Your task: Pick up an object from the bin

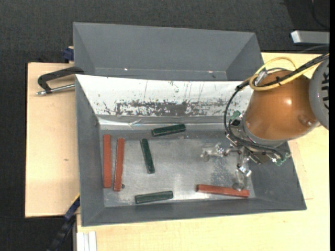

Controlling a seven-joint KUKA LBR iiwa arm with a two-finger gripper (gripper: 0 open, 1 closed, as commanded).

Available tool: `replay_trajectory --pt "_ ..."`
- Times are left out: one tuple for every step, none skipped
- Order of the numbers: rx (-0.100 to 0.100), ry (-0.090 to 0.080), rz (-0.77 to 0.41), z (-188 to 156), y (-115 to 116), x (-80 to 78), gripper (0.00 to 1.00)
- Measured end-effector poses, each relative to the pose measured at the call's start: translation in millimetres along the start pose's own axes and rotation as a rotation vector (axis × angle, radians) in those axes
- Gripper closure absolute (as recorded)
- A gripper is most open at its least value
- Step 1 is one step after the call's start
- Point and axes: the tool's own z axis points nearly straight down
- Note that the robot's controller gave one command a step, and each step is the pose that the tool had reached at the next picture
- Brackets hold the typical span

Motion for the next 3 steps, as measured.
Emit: replay_trajectory --pt "0.001 0.001 -0.132 0.9 22.6 -21.7 0.00" --pt "0.001 -0.001 -0.432 5.2 47.5 -44.8 0.00" --pt "0.000 -0.001 -0.492 -7.2 62.9 -62.5 0.00"
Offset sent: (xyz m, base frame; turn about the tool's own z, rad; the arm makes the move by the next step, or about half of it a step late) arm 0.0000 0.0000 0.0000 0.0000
